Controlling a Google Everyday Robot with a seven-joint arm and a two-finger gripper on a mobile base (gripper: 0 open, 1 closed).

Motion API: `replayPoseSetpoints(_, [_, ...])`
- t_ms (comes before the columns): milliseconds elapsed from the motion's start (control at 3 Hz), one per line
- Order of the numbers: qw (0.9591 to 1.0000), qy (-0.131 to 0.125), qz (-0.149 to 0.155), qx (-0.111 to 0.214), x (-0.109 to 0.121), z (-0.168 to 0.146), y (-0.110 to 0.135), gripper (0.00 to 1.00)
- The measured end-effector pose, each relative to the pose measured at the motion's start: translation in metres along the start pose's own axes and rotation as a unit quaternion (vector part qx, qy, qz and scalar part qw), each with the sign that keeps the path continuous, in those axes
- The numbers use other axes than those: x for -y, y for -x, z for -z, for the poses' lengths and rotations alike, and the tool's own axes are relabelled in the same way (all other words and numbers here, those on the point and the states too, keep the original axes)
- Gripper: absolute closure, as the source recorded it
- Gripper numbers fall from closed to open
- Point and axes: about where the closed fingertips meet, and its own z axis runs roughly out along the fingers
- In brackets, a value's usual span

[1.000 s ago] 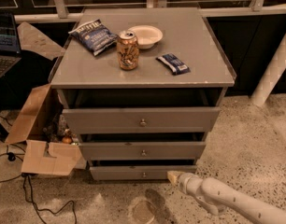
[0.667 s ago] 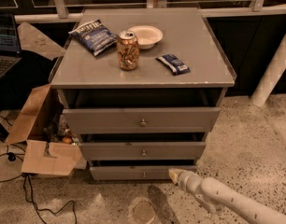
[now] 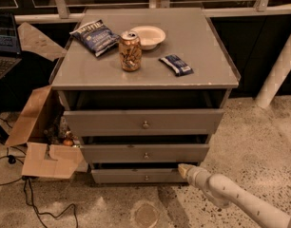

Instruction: Open bottom drawer

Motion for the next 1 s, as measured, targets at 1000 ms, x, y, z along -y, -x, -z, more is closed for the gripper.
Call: replayPoseSetpoints(1000, [0.9992,-0.026,-0.019,0.024,0.027,-0.043,-0.006,1.00])
